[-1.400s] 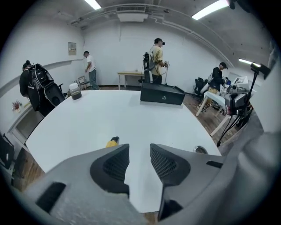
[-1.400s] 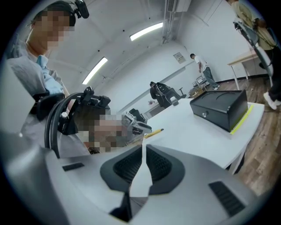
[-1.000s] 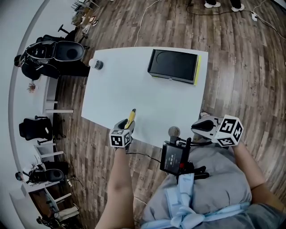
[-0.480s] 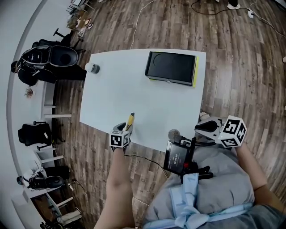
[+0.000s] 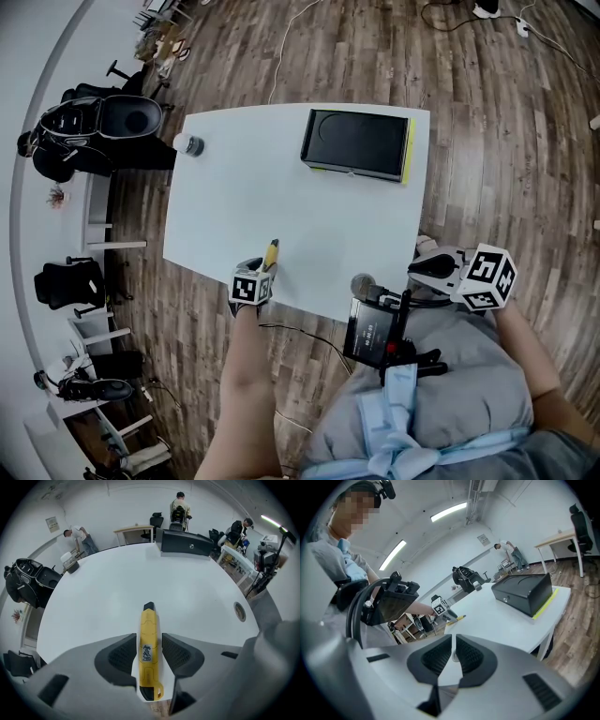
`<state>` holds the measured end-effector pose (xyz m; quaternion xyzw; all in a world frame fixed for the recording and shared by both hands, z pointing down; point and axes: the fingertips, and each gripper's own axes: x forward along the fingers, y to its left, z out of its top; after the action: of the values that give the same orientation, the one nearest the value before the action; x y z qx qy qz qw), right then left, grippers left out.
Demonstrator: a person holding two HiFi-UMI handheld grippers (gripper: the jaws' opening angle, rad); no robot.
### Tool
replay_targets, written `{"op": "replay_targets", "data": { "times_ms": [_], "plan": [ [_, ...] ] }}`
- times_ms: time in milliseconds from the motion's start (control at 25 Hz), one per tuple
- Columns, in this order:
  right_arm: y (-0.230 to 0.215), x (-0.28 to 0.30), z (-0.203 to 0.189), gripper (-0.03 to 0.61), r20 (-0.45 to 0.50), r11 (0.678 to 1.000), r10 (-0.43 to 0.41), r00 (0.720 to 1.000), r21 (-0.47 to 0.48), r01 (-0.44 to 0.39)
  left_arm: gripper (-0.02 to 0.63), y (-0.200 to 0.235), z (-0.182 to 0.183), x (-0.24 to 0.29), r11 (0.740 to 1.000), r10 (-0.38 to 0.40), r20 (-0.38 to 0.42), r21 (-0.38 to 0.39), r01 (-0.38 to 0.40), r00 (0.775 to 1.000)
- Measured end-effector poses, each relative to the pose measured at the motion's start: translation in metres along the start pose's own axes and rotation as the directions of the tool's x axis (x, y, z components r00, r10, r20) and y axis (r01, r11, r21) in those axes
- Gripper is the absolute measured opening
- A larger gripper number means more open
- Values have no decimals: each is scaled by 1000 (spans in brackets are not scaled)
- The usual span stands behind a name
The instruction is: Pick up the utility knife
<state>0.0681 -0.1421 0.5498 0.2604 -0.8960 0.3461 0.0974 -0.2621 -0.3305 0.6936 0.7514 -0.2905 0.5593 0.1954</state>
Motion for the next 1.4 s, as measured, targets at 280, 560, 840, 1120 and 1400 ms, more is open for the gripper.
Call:
{"op": "replay_targets", "data": {
  "times_ms": [280,560,840,1120,1400],
  "plan": [
    [1,-1,-3,31,-1,1000,-5,1000,3,5,155,3,3,-2,1000,3,5,-22,-3,1000],
    [1,-1,-4,31,-5,1000,-14,1000,9,14,153,4,1,4,999,-2,41,-49,4,999],
    [3,2,-4,31,-12,1000,-14,1000,7,14,144,0,1,4,1000,-8,85,-28,11,996],
    [6,3,-7,31,-19,1000,-9,1000,-2,9,127,-2,0,5,995,29,95,-94,-20,995],
    [11,3,-6,31,-15,1000,-11,1000,-16,11,126,2,0,1,987,81,84,-146,-68,993]
  ]
}}
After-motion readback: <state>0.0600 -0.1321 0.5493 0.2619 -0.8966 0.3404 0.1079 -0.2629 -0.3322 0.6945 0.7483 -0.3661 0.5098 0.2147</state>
